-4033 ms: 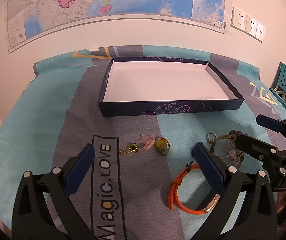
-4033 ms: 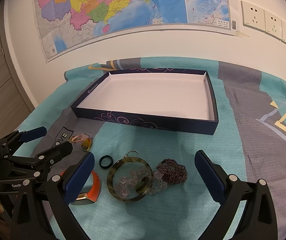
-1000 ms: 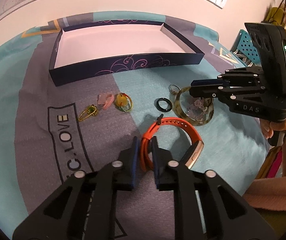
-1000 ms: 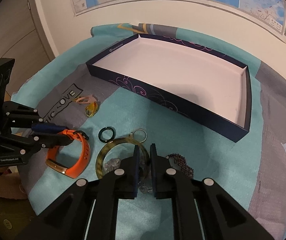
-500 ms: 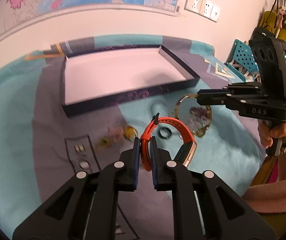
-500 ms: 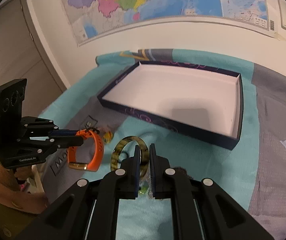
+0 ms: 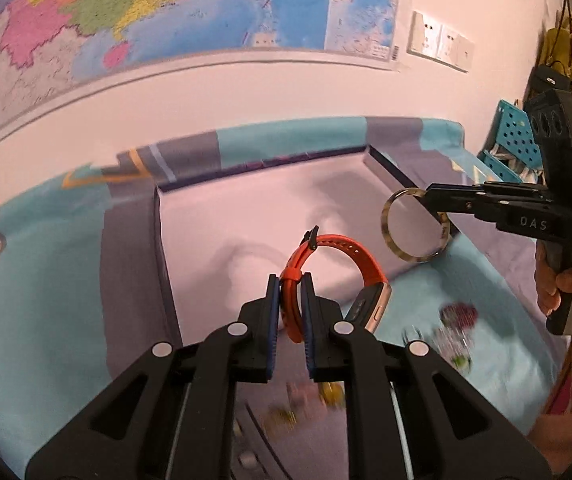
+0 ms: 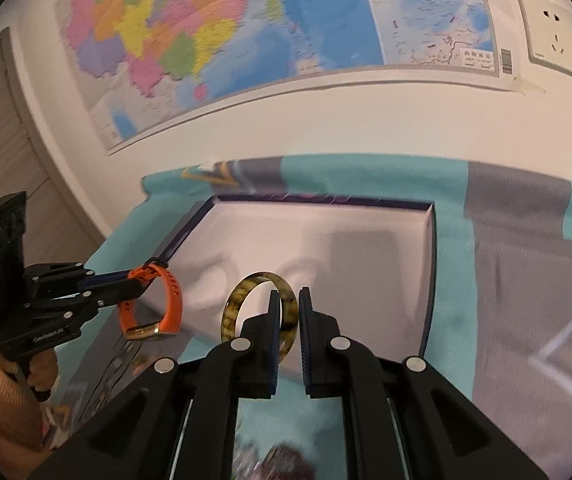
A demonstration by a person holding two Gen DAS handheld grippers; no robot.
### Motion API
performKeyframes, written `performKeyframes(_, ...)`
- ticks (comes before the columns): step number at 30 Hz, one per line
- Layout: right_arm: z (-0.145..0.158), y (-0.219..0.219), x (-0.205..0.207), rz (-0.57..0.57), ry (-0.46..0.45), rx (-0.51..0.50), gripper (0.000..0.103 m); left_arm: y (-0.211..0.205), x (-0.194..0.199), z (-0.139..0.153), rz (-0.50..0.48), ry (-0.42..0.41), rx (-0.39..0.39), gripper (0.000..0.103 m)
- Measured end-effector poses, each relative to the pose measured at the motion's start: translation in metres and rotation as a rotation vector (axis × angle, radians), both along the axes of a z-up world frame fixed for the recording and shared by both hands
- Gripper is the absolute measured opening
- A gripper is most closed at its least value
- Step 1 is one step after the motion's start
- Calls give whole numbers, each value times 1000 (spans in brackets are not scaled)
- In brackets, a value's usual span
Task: Organize jewelry
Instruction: 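Lift the watch band with the left gripper while the right gripper carries the bangle into the box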
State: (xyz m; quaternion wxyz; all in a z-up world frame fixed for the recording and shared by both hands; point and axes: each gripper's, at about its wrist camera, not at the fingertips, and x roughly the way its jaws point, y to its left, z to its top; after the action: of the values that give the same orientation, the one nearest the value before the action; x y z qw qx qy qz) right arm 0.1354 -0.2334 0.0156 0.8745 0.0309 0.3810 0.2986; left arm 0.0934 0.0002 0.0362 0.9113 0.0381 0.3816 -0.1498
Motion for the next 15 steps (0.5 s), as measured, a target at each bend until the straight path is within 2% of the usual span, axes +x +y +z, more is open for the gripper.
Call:
performKeyframes(4, -1, 6, 32, -31, 6, -2, 8, -6, 36, 0, 4, -5, 38, 11)
performKeyframes(8, -10, 13, 67, -67, 38, 1, 8, -10, 75, -9, 13, 19, 65, 11)
performKeyframes(15, -27, 26, 103, -112, 91, -11, 8, -17, 123, -27, 5, 77, 121, 11)
